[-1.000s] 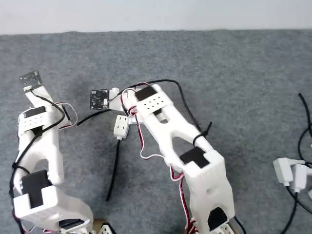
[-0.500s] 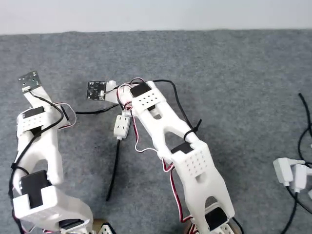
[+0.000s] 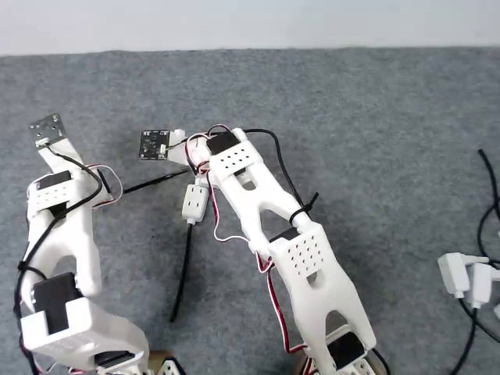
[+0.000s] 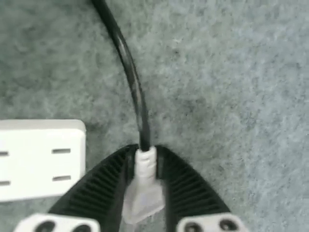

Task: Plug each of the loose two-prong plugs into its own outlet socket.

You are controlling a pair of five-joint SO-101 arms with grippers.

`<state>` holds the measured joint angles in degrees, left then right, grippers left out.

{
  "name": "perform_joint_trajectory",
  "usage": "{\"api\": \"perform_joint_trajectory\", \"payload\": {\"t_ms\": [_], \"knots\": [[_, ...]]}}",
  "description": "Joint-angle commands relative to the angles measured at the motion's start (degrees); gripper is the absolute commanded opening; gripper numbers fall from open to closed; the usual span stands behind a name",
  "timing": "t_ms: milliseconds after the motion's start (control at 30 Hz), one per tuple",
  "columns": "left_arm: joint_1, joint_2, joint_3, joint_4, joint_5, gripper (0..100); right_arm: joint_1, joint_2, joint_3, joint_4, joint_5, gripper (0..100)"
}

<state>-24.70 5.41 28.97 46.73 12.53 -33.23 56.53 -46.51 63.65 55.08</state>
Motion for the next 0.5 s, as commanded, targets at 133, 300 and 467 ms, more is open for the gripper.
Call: {"api": "perform_joint_trajectory", "payload": {"t_ms": [133,300,467], "knots": [[0.26,-2.55,-0.22,-2.37,-1.05,1,2.86,-5.23,-10.20,12.00,-8.18,0.8],[0.26,-2.55,0.13,-2.46,-1.05,1,6.37,-9.19,-18.81,23.25,-15.65,0.8],[0.35,-2.55,0.31,-3.34,-1.05,1,8.13,-11.03,-27.16,37.76,-17.67,0.8]]}}
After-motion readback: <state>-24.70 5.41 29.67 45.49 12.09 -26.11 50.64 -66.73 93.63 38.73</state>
